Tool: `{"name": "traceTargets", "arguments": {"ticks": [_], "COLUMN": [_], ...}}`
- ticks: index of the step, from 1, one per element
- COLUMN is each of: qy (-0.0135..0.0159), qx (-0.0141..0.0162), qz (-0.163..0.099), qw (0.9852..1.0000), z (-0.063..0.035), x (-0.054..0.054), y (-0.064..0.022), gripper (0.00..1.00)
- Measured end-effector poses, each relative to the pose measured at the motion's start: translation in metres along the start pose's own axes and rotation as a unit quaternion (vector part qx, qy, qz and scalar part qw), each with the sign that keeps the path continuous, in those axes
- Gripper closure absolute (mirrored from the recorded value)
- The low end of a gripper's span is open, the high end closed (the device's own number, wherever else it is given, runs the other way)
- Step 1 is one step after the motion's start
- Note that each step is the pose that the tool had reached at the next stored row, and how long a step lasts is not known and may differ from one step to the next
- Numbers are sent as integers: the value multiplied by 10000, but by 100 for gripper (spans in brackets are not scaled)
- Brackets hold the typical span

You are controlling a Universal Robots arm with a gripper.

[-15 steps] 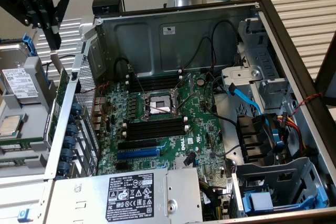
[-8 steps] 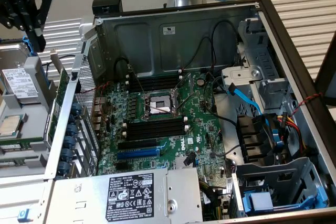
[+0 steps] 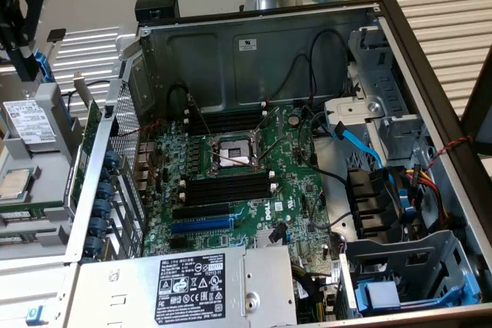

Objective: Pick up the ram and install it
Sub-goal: 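Reach for the ram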

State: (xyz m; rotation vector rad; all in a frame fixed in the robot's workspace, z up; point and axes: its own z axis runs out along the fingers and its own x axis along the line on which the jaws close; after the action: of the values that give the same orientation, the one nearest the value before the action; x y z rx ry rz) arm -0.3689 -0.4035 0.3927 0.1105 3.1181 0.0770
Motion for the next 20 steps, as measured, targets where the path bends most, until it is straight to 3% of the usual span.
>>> {"name": "traceTargets", "arguments": {"ticks": [11,17,20], "qy": [5,49,88], "qx": [0,3,5], "qz": [0,2,4], "qw": [10000,10000,10000], "z": [-9,-13,-14], "x": [431,616,646], "y": [-32,-45,-47], "gripper": [89,89,89]}}
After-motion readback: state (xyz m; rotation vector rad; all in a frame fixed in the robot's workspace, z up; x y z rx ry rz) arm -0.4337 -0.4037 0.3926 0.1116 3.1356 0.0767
